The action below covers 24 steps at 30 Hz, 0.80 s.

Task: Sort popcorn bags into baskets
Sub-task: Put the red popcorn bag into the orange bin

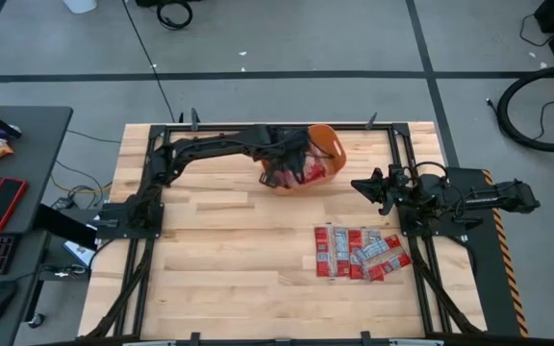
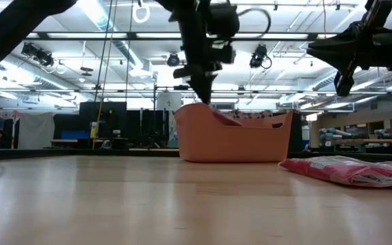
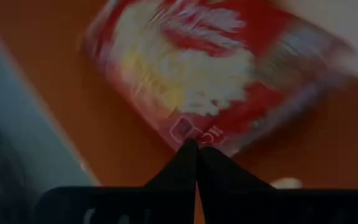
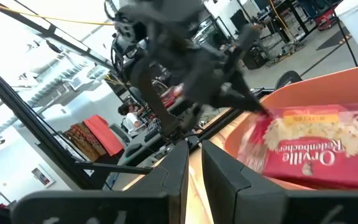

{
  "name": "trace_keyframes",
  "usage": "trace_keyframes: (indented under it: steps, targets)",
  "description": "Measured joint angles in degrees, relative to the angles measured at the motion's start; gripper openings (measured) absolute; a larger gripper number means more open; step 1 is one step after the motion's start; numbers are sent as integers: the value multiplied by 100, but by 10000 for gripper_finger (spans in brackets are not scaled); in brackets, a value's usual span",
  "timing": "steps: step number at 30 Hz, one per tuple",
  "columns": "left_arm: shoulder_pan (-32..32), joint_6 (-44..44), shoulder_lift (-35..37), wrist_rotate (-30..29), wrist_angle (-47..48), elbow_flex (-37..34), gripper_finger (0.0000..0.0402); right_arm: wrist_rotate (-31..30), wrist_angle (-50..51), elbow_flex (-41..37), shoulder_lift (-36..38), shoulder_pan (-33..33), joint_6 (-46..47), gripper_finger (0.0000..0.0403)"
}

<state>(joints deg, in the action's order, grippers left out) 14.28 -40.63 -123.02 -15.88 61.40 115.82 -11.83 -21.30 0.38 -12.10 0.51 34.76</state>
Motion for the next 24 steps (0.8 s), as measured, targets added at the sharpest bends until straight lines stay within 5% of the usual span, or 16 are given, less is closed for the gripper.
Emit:
trace_keyframes:
  steps: [7, 13, 15, 20, 24]
  targets:
    - [-26, 842, -2, -902, -28, 1, 87, -3, -2, 0, 0, 0, 0, 52]
    - [-581, 694, 35, -1698, 33, 3, 157, -3, -1, -1, 0, 0, 0, 52]
    - [-787, 727, 37, -1521, -49, 3, 165, -4, 0, 0, 0, -1, 0, 52]
    - [-1253, 877, 24, 97, -421, 3, 165, -3, 0, 0, 0, -2, 0, 52]
    - [-1646, 509, -192, 208, -795, 10, 163, -3, -1, -1, 0, -1, 0, 52]
